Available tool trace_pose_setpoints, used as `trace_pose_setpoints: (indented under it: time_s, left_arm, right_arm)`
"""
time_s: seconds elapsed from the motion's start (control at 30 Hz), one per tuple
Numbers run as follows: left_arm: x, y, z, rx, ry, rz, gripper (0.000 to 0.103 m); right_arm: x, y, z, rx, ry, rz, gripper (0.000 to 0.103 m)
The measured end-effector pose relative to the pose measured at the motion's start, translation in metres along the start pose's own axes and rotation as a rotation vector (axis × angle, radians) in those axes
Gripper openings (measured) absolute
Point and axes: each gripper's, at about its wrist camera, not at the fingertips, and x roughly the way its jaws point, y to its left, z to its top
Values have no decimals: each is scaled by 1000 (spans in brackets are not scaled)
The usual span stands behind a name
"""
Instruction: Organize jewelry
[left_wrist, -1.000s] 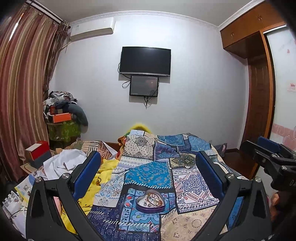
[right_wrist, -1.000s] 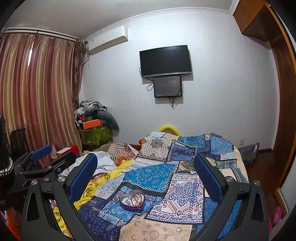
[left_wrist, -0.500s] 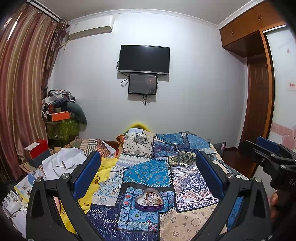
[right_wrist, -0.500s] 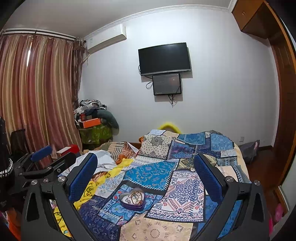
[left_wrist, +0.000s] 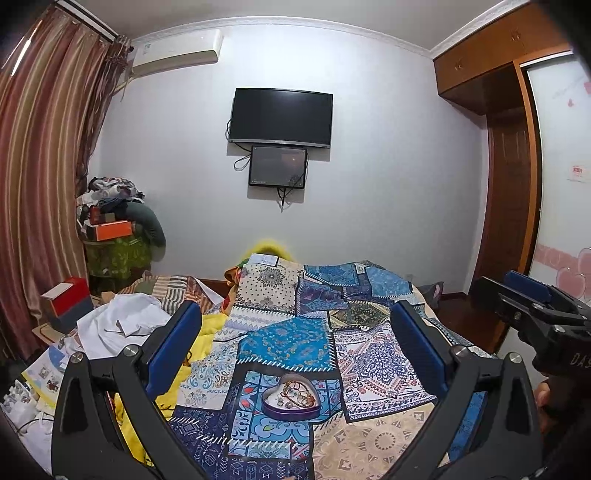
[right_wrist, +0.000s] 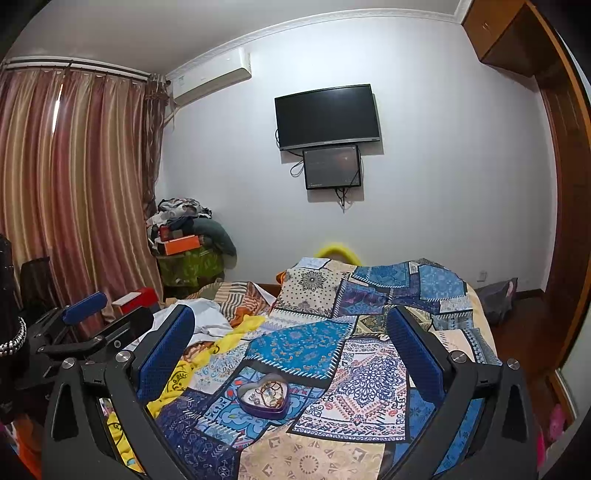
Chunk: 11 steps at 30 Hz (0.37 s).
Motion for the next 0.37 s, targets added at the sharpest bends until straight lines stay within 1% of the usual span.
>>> trace_pose_setpoints:
  time_s: [0.37]
  left_arm:
    - [-3, -1, 2, 1, -9, 2, 103]
  right_arm:
    - [0, 0, 0, -1, 0, 0, 103]
